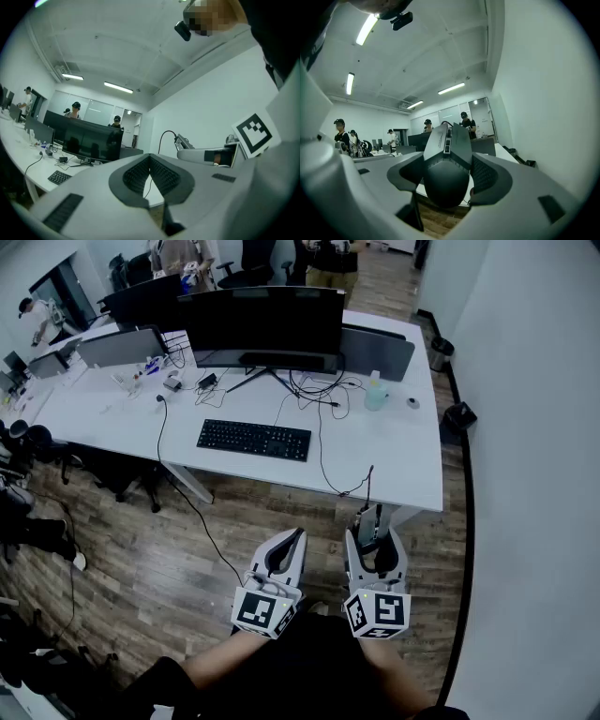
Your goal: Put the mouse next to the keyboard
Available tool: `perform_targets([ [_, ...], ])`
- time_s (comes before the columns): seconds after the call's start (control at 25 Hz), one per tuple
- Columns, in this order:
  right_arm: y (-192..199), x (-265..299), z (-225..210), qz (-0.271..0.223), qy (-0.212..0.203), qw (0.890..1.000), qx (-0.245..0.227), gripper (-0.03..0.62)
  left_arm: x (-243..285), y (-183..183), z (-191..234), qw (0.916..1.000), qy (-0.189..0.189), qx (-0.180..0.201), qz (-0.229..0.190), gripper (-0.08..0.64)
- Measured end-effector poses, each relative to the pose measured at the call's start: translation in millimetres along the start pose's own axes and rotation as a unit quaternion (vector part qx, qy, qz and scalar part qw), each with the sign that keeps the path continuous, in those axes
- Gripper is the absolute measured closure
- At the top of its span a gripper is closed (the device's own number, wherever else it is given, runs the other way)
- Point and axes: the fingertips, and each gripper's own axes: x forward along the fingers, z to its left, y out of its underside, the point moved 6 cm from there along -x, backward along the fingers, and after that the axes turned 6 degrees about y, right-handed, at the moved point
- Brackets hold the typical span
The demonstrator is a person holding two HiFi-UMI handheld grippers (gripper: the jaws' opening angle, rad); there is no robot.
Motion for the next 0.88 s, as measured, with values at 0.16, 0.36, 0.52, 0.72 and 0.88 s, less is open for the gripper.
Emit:
perform_targets([
  [0.16,0.3,-10.0,-4.9,0.004,-0.010,1.000,-0.005,0.285,-4.9,4.1,-18.4,1.0000,-0.002,-0.008,0.004,0.557],
  [0.36,3.4,-10.8,-9.2,0.001,-0.023,0.999,0.026,0.285,-6.2,11.7,-22.2,0.9997,-0.012,-0.017,0.013,0.557],
  [0.52,9.5,0.3,-9.9,0.011,-0.022,0.999,0.033,0.285,4.0,22.1,-12.4,0.9994,-0.005,-0.023,0.026,0.557],
  [0.72,13.5,31.9,-17.6,0.028,-0.006,0.999,0.030,0.285,42.5,31.5,3.7,0.9986,0.020,-0.033,0.036,0.557],
  [0.88,9.0,66.1,-22.5,0.033,0.010,0.999,0.018,0.285,80.7,24.0,27.3,0.9984,0.033,-0.036,0.028,0.557],
])
